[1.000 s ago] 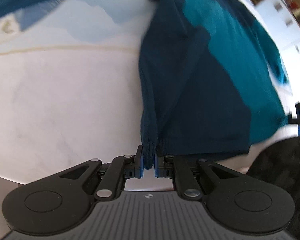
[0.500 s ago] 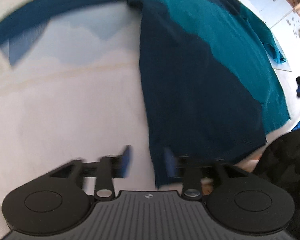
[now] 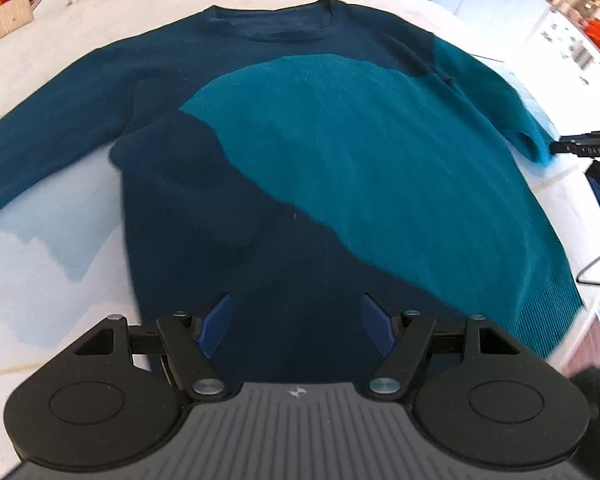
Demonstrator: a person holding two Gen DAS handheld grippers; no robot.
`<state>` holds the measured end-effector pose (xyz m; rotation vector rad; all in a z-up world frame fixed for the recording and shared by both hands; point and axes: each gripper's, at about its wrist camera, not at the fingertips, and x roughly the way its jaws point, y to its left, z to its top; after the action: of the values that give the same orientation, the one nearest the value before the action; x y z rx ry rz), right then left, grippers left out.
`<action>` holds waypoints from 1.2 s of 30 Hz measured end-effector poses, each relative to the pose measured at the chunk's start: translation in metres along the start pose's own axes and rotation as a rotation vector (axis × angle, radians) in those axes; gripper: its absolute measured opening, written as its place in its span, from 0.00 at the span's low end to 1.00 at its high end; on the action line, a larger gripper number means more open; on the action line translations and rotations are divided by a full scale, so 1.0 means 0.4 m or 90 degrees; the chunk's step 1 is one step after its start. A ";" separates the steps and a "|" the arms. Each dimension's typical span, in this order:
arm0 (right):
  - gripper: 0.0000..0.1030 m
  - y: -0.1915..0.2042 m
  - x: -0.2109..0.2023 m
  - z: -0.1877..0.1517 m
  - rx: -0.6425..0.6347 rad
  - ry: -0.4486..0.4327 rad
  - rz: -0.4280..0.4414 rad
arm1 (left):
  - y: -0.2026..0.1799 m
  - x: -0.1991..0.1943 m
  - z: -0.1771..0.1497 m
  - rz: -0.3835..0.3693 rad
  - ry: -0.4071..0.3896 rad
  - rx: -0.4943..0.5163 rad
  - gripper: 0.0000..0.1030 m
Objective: Fold clothes
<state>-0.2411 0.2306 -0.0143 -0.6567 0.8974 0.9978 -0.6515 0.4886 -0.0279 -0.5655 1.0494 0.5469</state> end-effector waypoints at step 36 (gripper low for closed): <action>1.00 -0.177 0.138 0.167 -0.051 -0.010 0.072 | -0.058 0.070 0.017 0.078 0.038 -0.044 0.77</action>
<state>-0.1407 0.2786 -0.0248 -0.6698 0.8916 1.1430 -0.6209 0.4802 -0.0468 -0.5831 1.1304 0.6798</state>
